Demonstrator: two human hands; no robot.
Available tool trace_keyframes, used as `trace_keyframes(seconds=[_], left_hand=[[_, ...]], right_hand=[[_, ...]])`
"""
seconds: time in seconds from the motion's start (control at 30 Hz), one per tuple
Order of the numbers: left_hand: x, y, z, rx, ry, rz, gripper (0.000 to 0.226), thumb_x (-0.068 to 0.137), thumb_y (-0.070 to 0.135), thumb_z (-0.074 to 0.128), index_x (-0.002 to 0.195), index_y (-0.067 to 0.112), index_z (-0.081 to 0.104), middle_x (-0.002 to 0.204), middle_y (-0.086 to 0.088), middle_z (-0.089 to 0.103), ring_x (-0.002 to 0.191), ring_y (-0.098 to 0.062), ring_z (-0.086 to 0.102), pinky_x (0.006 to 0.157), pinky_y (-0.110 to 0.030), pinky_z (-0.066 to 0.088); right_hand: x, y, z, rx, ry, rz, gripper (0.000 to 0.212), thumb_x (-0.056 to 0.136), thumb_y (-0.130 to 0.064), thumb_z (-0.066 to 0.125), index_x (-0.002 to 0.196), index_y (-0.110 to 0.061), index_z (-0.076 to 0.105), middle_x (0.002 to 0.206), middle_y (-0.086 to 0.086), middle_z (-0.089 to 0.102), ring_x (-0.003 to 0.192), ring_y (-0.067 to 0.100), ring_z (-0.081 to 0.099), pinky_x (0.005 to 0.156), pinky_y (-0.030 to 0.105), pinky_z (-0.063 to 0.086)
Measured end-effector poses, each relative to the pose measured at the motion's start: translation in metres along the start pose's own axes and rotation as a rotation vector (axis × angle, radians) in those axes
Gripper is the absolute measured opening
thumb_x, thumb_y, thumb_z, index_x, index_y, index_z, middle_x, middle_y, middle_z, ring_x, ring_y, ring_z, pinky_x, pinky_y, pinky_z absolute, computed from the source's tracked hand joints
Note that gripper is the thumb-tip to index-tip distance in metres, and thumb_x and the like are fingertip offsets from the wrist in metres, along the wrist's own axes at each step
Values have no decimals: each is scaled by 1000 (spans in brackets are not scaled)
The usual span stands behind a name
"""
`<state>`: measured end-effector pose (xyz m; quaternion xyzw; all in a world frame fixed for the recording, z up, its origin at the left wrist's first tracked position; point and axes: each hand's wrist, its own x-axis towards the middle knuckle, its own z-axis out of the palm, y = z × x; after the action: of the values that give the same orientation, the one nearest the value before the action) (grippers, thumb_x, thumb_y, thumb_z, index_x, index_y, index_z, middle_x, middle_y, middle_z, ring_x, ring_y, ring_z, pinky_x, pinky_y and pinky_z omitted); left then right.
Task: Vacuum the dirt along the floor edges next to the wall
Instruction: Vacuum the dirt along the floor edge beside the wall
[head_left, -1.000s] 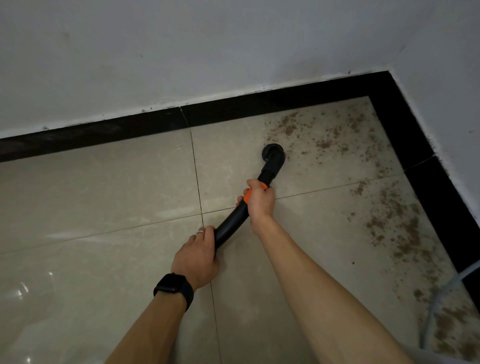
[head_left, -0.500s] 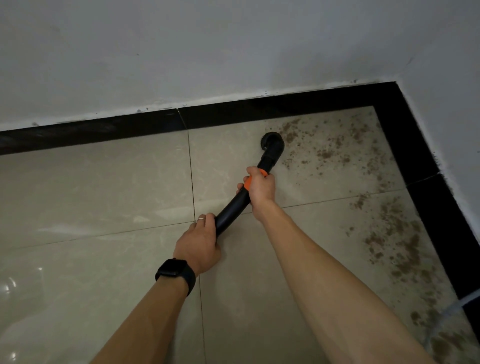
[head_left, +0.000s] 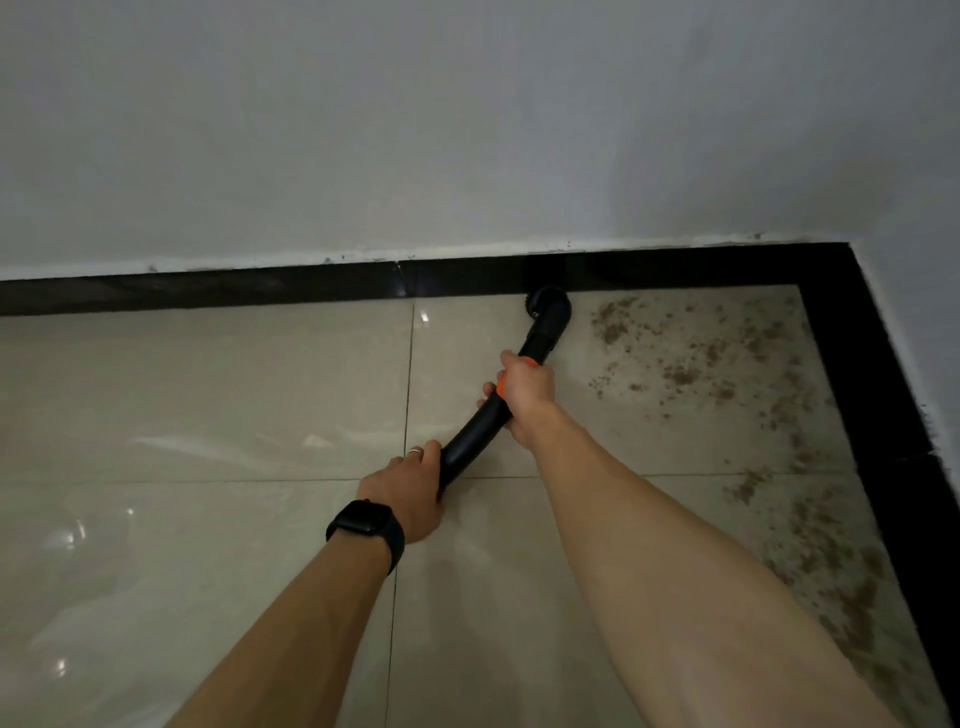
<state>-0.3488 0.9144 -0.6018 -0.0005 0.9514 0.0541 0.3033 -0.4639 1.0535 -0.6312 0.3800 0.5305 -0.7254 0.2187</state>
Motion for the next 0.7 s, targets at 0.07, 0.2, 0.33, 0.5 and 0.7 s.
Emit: trace_keyframes(seconds=[0.07, 0.2, 0.33, 0.5, 0.7], left_hand=[[1, 5, -19, 29, -86, -53, 41, 90, 33, 60, 125, 20, 42, 114, -3, 60, 96, -24, 63, 80, -38, 55], [-1, 31, -58, 15, -170, -109, 36, 95, 36, 53, 125, 17, 49, 116, -8, 62, 96, -26, 62, 81, -35, 52], [-14, 58, -76, -9, -170, -122, 36, 96, 33, 51, 129, 20, 47, 117, -9, 62, 98, -28, 63, 78, -35, 51], [-3, 64, -76, -70, -116, -130, 36, 92, 30, 54, 126, 20, 47, 117, -6, 59, 101, -25, 62, 79, -34, 50], [10, 46, -78, -103, -196, -74, 42, 90, 31, 61, 129, 19, 51, 116, -8, 63, 99, -27, 64, 83, -36, 54]], right_hand=[[2, -5, 7, -54, 29, 40, 44, 100, -31, 61, 136, -9, 49, 84, 5, 60, 74, 20, 63, 82, 45, 63], [0, -13, -1, -89, 63, 58, 48, 102, -35, 57, 137, -6, 43, 90, 7, 60, 86, 25, 65, 97, 49, 58], [-6, -25, -12, -88, 60, 64, 49, 103, -34, 58, 139, -7, 40, 86, 7, 60, 80, 23, 63, 97, 49, 57], [-5, -37, -15, -31, 19, 93, 38, 104, -31, 57, 132, -6, 51, 84, 7, 60, 72, 22, 63, 79, 45, 58], [-27, -51, -29, -230, -83, 199, 41, 106, -36, 55, 134, -11, 39, 130, 20, 54, 111, 43, 63, 74, 60, 56]])
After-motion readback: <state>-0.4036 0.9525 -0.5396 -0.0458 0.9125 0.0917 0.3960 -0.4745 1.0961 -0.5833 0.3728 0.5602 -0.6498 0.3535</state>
